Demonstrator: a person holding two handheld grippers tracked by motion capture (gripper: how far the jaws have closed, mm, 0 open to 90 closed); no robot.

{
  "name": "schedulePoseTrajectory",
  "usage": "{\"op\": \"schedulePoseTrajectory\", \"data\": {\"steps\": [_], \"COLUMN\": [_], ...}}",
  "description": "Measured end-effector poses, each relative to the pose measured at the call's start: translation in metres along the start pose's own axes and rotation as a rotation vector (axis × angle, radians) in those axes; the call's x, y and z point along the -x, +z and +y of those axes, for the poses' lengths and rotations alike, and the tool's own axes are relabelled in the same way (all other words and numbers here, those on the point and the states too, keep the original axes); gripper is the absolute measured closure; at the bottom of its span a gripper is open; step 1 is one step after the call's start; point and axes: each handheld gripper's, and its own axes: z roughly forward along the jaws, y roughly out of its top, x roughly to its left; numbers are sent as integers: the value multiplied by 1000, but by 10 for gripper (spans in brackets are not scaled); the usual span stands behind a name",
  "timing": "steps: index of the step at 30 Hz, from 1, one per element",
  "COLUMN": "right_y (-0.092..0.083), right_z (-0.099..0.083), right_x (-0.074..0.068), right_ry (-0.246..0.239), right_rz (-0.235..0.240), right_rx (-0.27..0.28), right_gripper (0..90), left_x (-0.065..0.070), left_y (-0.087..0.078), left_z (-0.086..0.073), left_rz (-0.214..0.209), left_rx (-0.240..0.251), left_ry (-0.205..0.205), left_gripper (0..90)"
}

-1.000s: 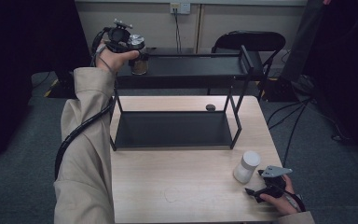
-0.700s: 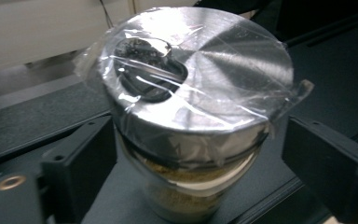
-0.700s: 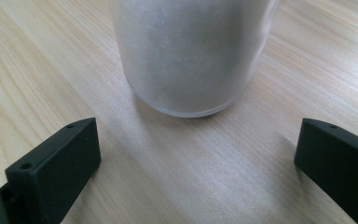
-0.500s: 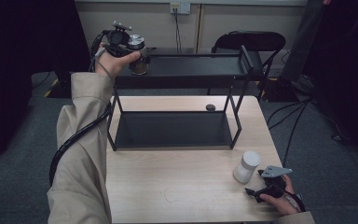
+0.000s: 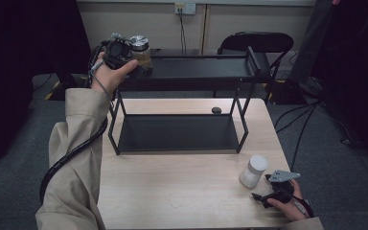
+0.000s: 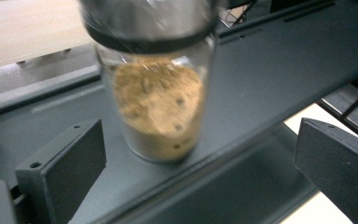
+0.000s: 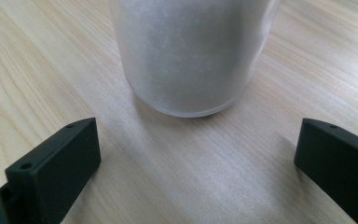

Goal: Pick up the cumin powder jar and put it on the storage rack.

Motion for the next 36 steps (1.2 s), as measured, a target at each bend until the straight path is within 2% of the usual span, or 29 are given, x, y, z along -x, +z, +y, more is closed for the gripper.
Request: {"op": "schedulePoseTrajectory", "data": {"steps": [3,10,16,25,32,36], "right_y": [0,0,0,0,0,0], "right_z": [0,0,0,0,0,0], "right_x": [0,0,0,0,0,0], "right_ry": [0,0,0,-1,0,-1], "right_rz": [0,0,0,0,0,0], "right_rx": [0,0,0,0,0,0], "right_gripper": [0,0,0,0,0,0], "left_x": [3,8,7,10,16,22], "left_y": [-2,-9,-13,-16,-11,-8], "left_z": [-7,-34,-62,-103,-128,-150], "left_rz": [-3,-53,-99,-128,-124,-110], "left_rx": [2,27,57,89,67,69], "left_ry": [5,24,16,-7,5,12], "left_gripper": [20,17,10,9,9,9]}}
